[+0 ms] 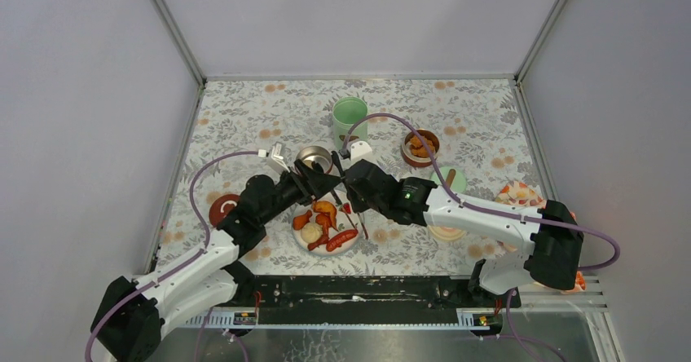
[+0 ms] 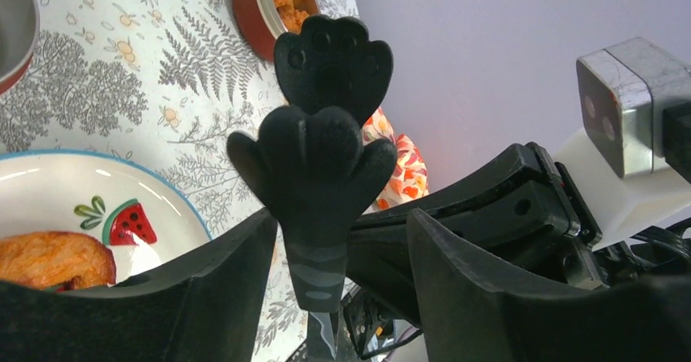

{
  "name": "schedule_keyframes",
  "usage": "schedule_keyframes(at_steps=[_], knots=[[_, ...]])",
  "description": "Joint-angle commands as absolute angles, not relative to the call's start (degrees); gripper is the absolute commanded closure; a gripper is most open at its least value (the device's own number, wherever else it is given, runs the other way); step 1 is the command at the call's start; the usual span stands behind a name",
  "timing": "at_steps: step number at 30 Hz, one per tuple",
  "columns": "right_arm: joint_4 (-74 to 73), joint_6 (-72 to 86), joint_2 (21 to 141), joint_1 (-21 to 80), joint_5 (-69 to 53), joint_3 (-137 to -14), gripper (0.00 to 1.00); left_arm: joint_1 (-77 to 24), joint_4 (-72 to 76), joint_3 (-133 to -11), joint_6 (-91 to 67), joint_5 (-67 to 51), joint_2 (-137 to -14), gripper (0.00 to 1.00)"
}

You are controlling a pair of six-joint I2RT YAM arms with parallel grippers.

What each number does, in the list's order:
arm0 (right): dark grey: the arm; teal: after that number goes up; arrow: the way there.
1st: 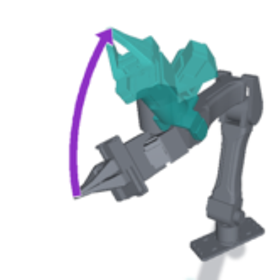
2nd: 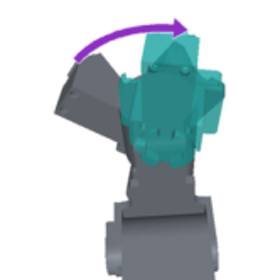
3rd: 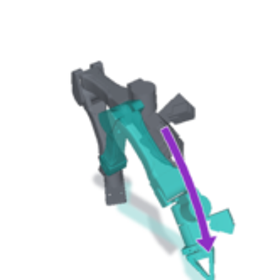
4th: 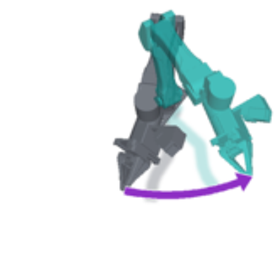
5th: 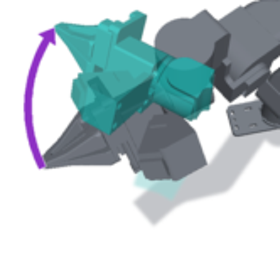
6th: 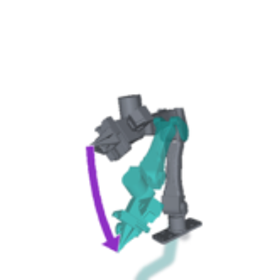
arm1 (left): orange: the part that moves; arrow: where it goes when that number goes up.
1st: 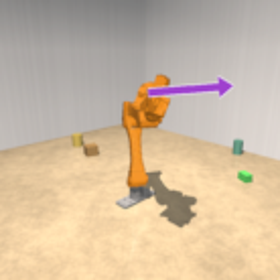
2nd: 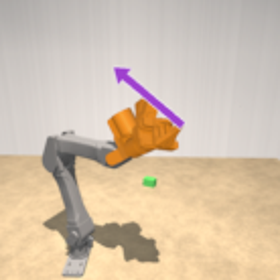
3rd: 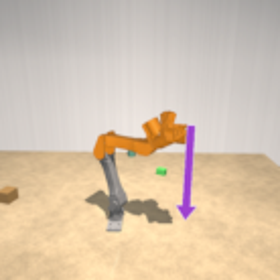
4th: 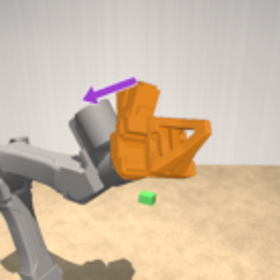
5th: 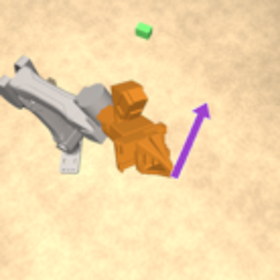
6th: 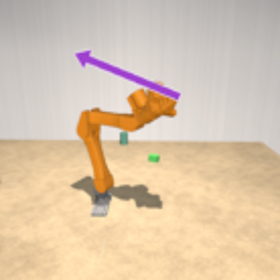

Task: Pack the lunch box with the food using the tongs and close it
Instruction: Pick up the clamp from the plate.

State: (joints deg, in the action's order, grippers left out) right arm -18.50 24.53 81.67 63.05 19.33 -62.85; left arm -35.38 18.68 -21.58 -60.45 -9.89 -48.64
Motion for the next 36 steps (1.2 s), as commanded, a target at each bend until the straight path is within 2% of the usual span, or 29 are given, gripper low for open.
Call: schedule_keyframes(at_steps=[1, 4, 9, 13, 20, 28, 32, 36], knots=[[-14.62, 25.64, 80.59, 62.75, 19.11, -65.4, 1.0, -36.41, 26.81, -20.8, -61.72, -7.81, -49.86, 0.4], [-13.85, 26.02, 80.6, 62.73, 18.79, -65.17, 1.0, -36.98, 28.14, -20.17, -62.6, -7.6, -50.74, 0.54], [-13.97, 27.05, 80.45, 62.41, 20.98, -65.21, 1.0, -37.7, 28.76, -17.96, -65.75, -4.86, -49.53, 0.85], [-11.55, 27.91, 78.72, 62.2, 22.37, -63.09, 1.0, -37.7, 26.56, -15.89, -70.69, -0.95, -46.77, 1.0], [-5.91, 24.02, 75.85, 62.18, 16.78, -59.99, 0.73, -37.8, 25.05, -14.64, -77.15, 1.54, -45.24, 1.0], [-5.33, 17.1, 72.05, 62.14, 13.32, -57.39, 0.34, -37.85, 26.32, -14.32, -83.62, 2.66, -46.83, 1.0], [-6.5, 14.58, 71.2, 62.14, 13.19, -55.69, 0.22, -37.89, 26.45, -14.67, -86.29, 2.72, -47.49, 1.0], [-5.54, 12.58, 70.64, 62.14, 9.31, -54.13, 0.17, -37.88, 26.41, -14.52, -88.67, 2.81, -47.96, 1.0]])
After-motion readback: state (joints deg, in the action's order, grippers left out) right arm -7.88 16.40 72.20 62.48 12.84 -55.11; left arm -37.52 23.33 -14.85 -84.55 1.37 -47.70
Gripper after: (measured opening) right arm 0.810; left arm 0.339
